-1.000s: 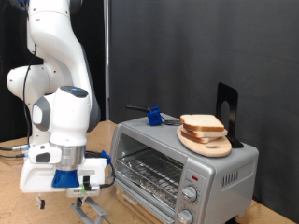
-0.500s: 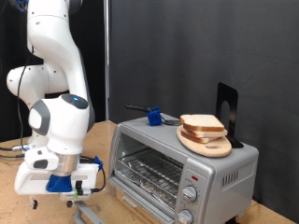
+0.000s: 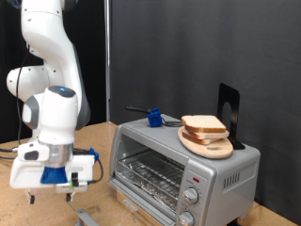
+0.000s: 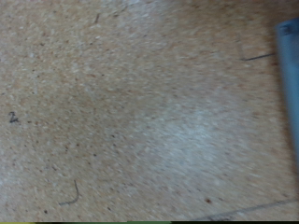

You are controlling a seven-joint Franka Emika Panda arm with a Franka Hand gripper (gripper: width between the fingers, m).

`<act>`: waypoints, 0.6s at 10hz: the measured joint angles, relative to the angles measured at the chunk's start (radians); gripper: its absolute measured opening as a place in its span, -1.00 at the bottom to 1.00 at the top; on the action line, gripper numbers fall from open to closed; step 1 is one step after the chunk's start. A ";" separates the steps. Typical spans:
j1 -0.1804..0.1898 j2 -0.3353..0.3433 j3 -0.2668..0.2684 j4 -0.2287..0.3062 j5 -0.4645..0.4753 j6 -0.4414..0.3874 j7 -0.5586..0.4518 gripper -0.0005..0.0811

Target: Make a piece of toast with the oven

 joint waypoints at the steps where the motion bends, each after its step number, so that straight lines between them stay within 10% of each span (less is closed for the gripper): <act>1: -0.001 -0.044 0.006 -0.004 0.087 -0.038 -0.084 0.99; 4: 0.008 -0.089 0.009 -0.011 0.199 -0.086 -0.187 0.99; 6: 0.051 -0.118 0.016 0.020 0.542 -0.190 -0.518 0.99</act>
